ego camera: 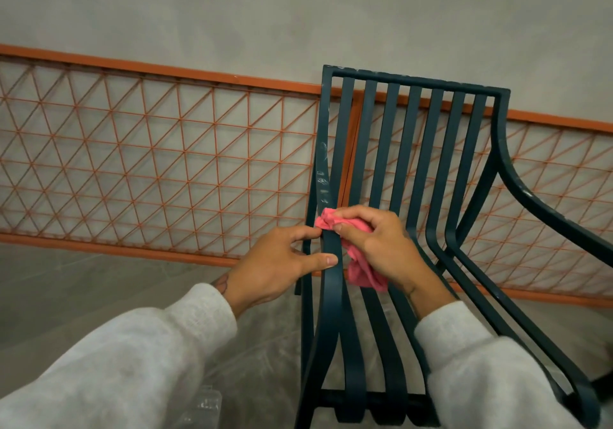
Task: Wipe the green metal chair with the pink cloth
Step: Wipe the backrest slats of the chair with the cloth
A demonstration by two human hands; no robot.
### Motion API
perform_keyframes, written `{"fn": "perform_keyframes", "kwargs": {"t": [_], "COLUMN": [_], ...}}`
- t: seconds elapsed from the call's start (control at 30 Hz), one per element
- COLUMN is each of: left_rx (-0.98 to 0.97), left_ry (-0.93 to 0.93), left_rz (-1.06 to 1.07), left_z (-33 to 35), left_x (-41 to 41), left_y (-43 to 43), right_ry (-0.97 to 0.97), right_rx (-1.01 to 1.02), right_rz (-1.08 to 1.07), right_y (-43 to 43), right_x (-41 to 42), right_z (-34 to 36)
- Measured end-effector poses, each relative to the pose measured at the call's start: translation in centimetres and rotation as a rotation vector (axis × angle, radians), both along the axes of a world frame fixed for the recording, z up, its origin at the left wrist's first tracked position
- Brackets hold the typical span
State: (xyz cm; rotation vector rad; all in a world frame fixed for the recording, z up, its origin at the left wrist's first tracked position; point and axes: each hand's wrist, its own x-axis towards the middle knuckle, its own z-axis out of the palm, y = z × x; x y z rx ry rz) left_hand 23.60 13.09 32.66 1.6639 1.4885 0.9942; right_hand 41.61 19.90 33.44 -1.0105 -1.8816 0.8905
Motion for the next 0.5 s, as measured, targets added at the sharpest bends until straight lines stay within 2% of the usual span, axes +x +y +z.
{"fn": "perform_keyframes", "kwargs": {"t": [0.1,0.17,0.23,0.3,0.5], "left_rx": [0.008,0.031,0.032,0.013,0.033], "left_ry": [-0.019,0.048,0.067,-0.018,-0.129], "left_rz": [-0.027,-0.028,-0.062,-0.120,-0.144], "left_z": [0.3,0.8,1.3,1.6,1.0], "left_x": [0.2,0.3,0.3,0.3,0.3], "left_y": [0.1,0.3,0.4,0.5,0.3], "right_ry": [0.362,0.555,0.617,0.657,0.750], "right_rx": [-0.236,-0.375,-0.437,-0.454,-0.544], "right_rz": [-0.025,-0.072,-0.091,-0.082,-0.101], "right_y": [-1.7,-2.5,-3.1,-3.2,-0.8], "right_x": [0.2,-0.1,-0.6,-1.2,-3.1], "right_z": [-1.5,-2.9,-4.1,-4.7,-2.3]}}
